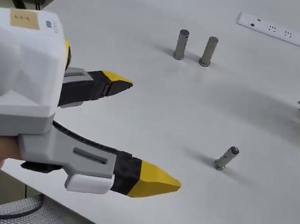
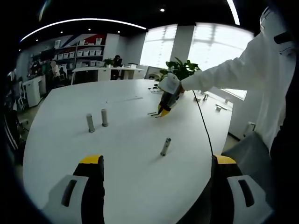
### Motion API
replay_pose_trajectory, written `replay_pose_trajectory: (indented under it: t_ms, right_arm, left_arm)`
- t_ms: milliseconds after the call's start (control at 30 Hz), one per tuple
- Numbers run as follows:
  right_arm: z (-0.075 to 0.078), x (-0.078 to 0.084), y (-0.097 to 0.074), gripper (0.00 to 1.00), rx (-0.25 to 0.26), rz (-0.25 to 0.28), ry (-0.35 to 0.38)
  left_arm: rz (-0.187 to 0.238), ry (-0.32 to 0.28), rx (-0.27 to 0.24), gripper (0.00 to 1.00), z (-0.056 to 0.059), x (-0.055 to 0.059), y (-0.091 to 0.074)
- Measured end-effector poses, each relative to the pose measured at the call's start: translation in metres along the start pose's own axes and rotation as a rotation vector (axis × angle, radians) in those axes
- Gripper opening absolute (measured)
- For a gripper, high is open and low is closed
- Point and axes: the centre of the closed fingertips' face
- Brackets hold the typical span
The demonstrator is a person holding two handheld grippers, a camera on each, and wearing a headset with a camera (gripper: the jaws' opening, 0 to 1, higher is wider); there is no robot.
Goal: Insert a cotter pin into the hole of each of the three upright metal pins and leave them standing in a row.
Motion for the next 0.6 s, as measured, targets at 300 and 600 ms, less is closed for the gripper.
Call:
replay_pose_trajectory:
  t_ms: [300,600]
  right_arm:
    - [0.0005,-0.0007,0.0073,0.01,-0.016,-0.014,-0.01]
    - [0.003,-0.0003,0.0085,0.0,-0.001,-0.024,-0.019]
  left_arm:
    - [0.006,0.005,-0.023,0.94,-0.0043,-0.0016,-0.0053]
    - [-0.018,0.035,-0.009,0.94,-0.0044,0.0026,-0.0073]
Point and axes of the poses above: the centre of the closed fingertips' face, and the gripper's own axes: y roughly forward along the fingers, z roughly to its right, x roughly out of its underside, and after that the axes turned 4 degrees about z, right-handed
